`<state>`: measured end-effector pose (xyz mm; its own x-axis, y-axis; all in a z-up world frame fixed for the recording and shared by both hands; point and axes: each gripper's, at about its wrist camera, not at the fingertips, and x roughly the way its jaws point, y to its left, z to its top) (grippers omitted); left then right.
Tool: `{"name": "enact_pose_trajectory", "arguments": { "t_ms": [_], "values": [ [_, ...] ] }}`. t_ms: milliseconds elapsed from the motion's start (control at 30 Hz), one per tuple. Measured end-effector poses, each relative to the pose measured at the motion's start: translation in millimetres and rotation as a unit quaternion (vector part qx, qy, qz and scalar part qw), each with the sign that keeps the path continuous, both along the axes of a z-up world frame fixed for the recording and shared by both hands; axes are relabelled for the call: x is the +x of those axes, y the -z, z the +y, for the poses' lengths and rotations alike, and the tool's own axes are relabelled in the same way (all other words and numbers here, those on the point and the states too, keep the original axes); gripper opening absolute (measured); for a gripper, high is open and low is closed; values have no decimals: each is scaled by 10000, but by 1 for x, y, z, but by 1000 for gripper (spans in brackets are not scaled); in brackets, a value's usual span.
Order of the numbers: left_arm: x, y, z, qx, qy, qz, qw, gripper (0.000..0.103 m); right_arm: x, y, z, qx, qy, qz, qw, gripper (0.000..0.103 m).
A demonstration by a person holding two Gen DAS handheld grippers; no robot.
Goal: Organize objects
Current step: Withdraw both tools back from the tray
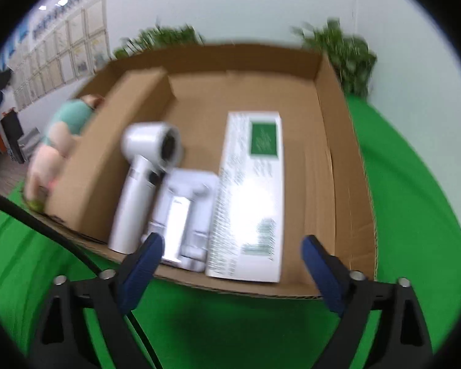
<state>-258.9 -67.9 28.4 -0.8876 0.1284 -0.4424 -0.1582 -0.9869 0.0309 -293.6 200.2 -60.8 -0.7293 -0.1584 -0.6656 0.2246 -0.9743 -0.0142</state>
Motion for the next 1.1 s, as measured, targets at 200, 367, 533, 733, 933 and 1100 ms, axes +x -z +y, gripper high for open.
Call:
{"name": "enact_pose_trajectory", "arguments": {
  "t_ms": [200,367,533,733,933,1100],
  "values": [
    [3,73,7,-103,-322,-102,9994,102,-4,1,-25,-214,127,504,9984,102],
    [-7,115,10,114,-486,-208,9985,102,-2,20,-26,-146,470,689,9964,102],
    [-25,141,22,-52,-531,-397,9978,103,-3,28,-20,-55,658,685,9955,102],
    [-29,142,27,-125,-510,-402,9978,103,1,32,-23,86,708,841,9939,102],
    [-29,141,27,-160,-500,-407,9978,103,-1,33,-22,118,713,779,9943,102],
    [-30,141,27,-152,-493,-407,9978,103,1,33,-22,109,706,757,9946,102]
  ]
}}
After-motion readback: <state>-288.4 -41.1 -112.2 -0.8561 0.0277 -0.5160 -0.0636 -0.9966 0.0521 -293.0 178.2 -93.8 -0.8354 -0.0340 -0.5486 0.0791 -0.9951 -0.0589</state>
